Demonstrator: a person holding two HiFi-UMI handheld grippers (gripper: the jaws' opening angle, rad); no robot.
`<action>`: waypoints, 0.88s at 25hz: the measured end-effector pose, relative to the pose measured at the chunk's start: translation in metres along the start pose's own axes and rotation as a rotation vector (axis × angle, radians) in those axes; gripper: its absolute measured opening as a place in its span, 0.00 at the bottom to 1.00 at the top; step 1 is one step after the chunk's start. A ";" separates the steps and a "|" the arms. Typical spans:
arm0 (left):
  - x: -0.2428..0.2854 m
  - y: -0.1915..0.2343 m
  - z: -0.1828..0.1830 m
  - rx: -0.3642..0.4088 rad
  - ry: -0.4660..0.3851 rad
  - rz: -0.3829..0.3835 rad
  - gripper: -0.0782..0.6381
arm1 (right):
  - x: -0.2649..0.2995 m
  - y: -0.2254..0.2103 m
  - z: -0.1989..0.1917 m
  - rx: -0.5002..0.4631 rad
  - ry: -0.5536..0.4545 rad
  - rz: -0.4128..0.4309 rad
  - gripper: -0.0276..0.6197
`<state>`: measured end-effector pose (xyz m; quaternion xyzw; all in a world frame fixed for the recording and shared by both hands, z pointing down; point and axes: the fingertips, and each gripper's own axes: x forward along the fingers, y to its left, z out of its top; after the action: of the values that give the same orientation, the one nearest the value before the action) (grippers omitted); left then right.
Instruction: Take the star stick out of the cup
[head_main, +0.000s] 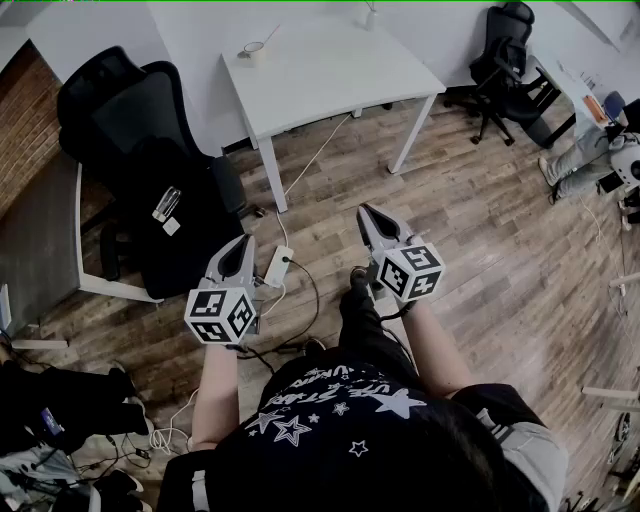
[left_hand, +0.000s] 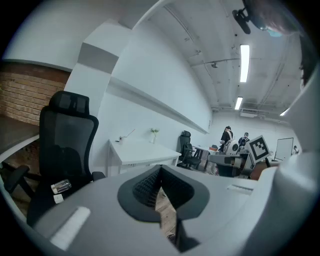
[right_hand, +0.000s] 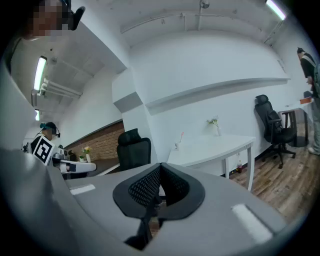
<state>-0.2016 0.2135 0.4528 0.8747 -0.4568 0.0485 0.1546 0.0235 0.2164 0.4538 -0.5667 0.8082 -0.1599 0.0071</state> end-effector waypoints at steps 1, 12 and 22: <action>-0.002 -0.002 0.000 0.004 -0.001 -0.003 0.11 | -0.002 0.002 0.001 -0.002 -0.003 0.001 0.07; -0.022 -0.005 0.000 0.009 -0.019 -0.005 0.11 | -0.011 0.021 -0.001 -0.020 0.007 0.018 0.07; -0.028 0.002 -0.007 -0.013 -0.014 0.004 0.11 | -0.005 0.028 -0.006 -0.019 0.027 0.019 0.07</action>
<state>-0.2186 0.2365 0.4533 0.8731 -0.4599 0.0395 0.1569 -0.0017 0.2309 0.4515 -0.5567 0.8151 -0.1599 -0.0078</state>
